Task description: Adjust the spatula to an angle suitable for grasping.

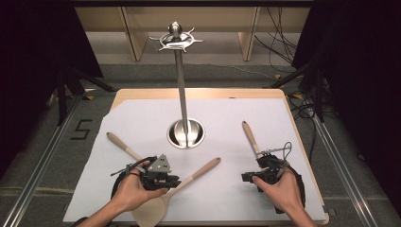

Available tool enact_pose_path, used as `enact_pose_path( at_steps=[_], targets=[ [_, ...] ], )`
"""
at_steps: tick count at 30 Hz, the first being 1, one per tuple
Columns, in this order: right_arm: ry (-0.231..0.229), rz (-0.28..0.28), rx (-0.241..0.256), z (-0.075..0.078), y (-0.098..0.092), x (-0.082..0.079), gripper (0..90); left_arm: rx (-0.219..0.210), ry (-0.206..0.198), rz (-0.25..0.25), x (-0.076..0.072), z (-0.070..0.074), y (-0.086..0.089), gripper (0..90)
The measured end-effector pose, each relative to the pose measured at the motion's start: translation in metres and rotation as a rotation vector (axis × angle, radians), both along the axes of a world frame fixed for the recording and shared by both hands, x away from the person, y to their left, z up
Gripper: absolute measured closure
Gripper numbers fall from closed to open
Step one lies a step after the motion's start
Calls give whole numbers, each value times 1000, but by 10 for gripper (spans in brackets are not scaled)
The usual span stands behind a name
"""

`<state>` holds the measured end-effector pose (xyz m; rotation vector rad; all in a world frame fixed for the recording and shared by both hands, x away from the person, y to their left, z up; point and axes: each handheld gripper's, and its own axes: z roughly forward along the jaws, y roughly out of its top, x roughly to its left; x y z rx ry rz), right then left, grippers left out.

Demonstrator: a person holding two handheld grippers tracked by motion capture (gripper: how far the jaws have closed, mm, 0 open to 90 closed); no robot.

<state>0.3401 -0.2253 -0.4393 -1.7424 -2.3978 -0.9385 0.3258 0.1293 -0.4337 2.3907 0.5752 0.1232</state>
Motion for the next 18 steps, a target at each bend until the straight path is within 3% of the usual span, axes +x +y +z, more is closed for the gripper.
enact_pose_path(
  at_steps=[1,2,3,4,6,7,9,10,12,13,14,16,18],
  targets=[
    [5,12,1,-1,-1,1,814,21,5,-11,1,-1,-2,832],
    [-5,17,-19,-1,-1,1,825,30,25,8,0,-3,-6,851],
    [-14,15,-36,-1,-2,1,830,74,20,12,-1,-1,-8,867],
    [-14,13,-50,0,-2,1,832,36,29,67,-2,-4,-13,887],
    [-29,18,-61,0,-3,1,842,85,26,57,0,-1,-13,890],
    [-37,26,-72,0,-4,1,849,69,43,70,-1,-1,-16,891],
    [-29,24,-79,2,-4,0,869,86,50,21,-6,0,-22,892],
    [-49,41,-94,1,-5,1,875,77,71,27,-9,-2,-26,892],
    [-33,23,-80,2,-2,0,876,102,85,-13,-11,-8,-33,892],
    [-47,36,-82,1,-3,1,875,104,113,1,-13,-13,-36,893],
    [-49,46,-89,2,-2,1,876,124,139,15,-14,-16,-37,892],
    [-39,40,-80,4,0,0,872,186,127,-23,-9,-20,-35,893],
    [-41,40,-77,4,1,-1,866,203,154,-21,-8,-23,-34,892]
  ],
)
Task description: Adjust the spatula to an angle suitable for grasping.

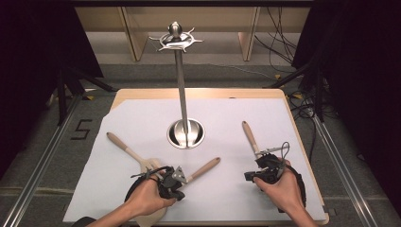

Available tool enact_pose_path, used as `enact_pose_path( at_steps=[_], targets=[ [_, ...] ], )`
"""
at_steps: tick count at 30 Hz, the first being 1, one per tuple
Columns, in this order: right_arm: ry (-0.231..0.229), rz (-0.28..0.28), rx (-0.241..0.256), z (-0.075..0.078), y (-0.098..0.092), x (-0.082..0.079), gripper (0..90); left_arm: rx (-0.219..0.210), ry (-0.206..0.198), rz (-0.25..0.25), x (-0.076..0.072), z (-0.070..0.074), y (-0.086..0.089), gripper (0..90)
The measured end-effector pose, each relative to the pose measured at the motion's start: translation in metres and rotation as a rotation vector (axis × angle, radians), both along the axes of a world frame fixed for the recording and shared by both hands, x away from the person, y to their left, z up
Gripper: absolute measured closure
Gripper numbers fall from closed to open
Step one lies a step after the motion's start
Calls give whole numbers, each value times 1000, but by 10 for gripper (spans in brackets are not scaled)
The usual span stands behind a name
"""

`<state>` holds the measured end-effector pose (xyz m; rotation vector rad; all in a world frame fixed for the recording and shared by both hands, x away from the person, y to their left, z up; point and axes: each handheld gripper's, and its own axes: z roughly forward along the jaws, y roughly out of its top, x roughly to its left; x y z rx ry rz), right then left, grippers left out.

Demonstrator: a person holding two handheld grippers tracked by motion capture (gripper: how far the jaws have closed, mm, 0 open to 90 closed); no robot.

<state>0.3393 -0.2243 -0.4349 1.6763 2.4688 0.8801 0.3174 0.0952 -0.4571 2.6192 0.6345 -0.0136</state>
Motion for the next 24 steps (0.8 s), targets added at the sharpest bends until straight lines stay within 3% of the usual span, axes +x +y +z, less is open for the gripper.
enact_pose_path(
  at_steps=[6,14,17,19,21,24],
  targets=[
    [1,-17,16,0,2,-1,854,38,39,-8,-3,-9,-2,892],
    [0,-9,8,0,0,0,847,76,49,-1,-1,-7,3,893],
    [-16,-2,9,-1,0,1,846,114,40,-13,-1,-5,7,893],
    [-32,1,0,-2,-1,1,845,107,47,-15,0,-6,10,893],
    [-3,-15,17,-1,1,-1,844,115,52,-15,0,-5,11,892],
    [-27,8,12,-2,0,1,844,123,57,-16,1,-5,12,892]
  ],
)
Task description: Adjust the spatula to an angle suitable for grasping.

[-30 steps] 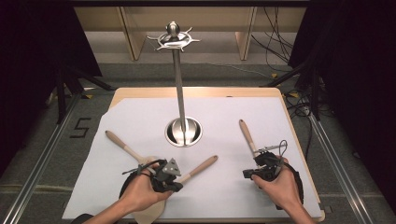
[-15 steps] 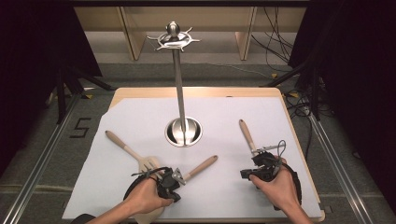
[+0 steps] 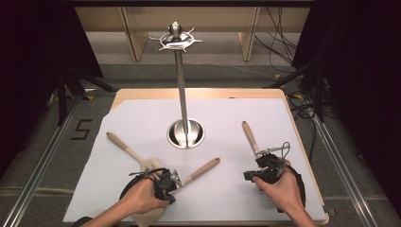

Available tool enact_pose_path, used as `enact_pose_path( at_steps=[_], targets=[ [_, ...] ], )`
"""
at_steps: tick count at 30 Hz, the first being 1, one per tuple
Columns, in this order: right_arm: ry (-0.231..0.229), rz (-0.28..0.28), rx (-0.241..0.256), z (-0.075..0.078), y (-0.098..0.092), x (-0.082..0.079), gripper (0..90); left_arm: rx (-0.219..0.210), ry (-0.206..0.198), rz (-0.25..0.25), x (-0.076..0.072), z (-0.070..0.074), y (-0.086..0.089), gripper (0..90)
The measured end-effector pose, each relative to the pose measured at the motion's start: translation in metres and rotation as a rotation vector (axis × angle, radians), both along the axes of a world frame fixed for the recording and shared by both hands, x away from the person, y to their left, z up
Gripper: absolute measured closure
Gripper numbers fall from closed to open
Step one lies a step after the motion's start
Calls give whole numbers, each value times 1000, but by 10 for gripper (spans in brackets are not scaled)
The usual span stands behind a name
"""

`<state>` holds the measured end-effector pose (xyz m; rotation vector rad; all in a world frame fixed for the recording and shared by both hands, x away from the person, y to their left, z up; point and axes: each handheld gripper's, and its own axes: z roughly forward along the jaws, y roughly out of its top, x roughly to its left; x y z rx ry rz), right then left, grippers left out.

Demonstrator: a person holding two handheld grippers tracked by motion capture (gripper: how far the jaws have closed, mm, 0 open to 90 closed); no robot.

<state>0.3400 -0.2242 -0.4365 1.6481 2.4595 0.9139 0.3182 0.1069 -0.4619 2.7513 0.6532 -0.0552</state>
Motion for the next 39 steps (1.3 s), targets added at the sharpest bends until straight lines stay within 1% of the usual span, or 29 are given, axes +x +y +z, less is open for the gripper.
enact_pose_path(
  at_steps=[1,2,3,4,5,6,9,10,11,12,14,15,16,17,18,19,20,21,22,23,24,26,27,29,30,32,34,37,39],
  targets=[
    [-8,3,-15,0,-1,0,843,8,-1,-5,1,0,1,893],
    [-15,1,-7,0,-1,0,843,12,-2,-6,1,0,2,893],
    [-5,-12,-2,1,0,0,843,17,-5,-5,1,1,3,893],
    [-16,-6,-15,0,-2,1,843,26,-5,-4,1,1,4,892],
    [-15,-14,-7,0,-1,0,843,34,-4,-7,2,1,5,892],
    [5,-18,-6,2,-1,0,842,36,-4,-6,2,1,6,892],
    [8,-28,-4,2,0,0,837,39,-9,-3,2,3,7,890],
    [-4,-25,1,2,0,0,833,38,-26,-9,1,5,6,887],
    [6,-30,3,3,1,-1,829,17,-42,-10,2,9,5,864],
    [-3,-23,3,3,1,0,826,-6,-57,-7,2,14,3,839],
    [0,-17,-2,6,1,0,816,-53,-112,-1,4,24,-3,757],
    [-2,-18,2,7,2,0,813,-65,-152,-9,7,28,-6,708],
    [-31,-25,31,4,3,1,809,-62,-177,-15,11,30,-10,648],
    [-35,-18,35,5,3,1,805,-55,-203,-27,18,31,-14,610],
    [-30,-29,29,6,4,1,799,-53,-192,-14,21,30,-17,570],
    [-47,-4,10,5,2,1,795,-37,-167,-12,27,27,-22,539],
    [-47,-3,11,5,3,1,792,-31,-140,-4,30,24,-25,507],
    [-36,-9,17,6,3,1,789,11,-120,-39,36,22,-27,496],
    [-30,-14,20,6,3,1,786,27,-97,-36,39,19,-30,484],
    [-33,-17,41,5,4,1,783,50,-78,-30,42,16,-33,475],
    [-39,-30,38,5,4,0,781,73,-70,-34,44,14,-35,477],
    [-36,-12,21,7,1,1,777,103,-66,-40,47,10,-39,483],
    [-32,-31,38,6,2,1,776,112,-50,-36,47,9,-40,490],
    [-53,-19,28,5,0,3,774,145,-27,-30,49,7,-42,520],
    [-61,-11,19,4,-1,3,772,157,-29,-35,51,6,-43,538],
    [-41,-23,35,5,1,2,768,166,-17,-41,52,4,-43,583],
    [-32,-26,42,6,2,1,767,181,-23,-54,53,5,-44,627],
    [-41,-23,32,6,3,2,766,198,-21,-51,53,5,-45,694],
    [-46,-18,26,6,2,2,766,196,-22,-17,52,5,-45,740]
  ],
)
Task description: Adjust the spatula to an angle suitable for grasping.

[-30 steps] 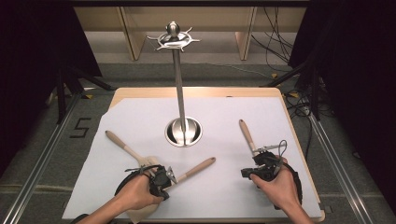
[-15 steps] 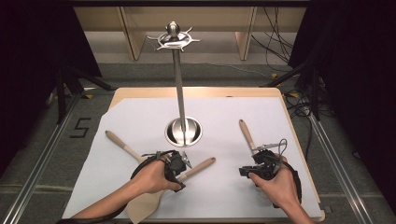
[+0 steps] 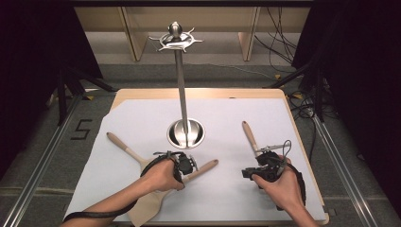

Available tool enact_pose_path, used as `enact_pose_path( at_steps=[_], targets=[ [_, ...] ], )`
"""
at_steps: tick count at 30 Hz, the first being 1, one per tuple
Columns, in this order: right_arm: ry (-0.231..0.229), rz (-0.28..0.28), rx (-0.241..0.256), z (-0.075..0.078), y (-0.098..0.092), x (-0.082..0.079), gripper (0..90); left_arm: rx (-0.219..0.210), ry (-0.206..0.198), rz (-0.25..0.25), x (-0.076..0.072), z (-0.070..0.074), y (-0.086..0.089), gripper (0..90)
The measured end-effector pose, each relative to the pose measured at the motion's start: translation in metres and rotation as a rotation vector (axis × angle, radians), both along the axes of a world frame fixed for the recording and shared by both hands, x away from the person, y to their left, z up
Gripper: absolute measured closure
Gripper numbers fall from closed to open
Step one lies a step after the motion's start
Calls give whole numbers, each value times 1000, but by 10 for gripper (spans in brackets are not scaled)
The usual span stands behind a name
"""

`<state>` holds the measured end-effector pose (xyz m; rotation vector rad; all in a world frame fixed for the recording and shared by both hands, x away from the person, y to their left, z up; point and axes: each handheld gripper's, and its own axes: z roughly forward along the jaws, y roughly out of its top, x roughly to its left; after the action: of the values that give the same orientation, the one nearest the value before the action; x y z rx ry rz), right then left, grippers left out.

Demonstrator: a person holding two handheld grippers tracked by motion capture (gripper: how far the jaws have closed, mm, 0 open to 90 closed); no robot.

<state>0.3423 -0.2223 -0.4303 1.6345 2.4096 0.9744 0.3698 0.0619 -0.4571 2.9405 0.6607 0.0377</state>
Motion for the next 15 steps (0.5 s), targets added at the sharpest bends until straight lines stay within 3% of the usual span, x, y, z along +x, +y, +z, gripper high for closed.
enact_pose_path(
  at_steps=[1,4,8,10,15],
  targets=[
    [16,-12,7,1,1,-1,766,3,9,22,0,1,0,749],
    [5,-4,12,0,0,-1,766,-14,4,74,-1,0,2,771],
    [-7,-14,17,0,0,0,764,-54,-11,73,-2,3,9,778],
    [15,-12,16,4,-1,-1,761,-111,-31,95,-3,7,14,778],
    [-17,-28,54,7,0,-1,745,-259,-81,128,-11,24,25,779]
  ],
)
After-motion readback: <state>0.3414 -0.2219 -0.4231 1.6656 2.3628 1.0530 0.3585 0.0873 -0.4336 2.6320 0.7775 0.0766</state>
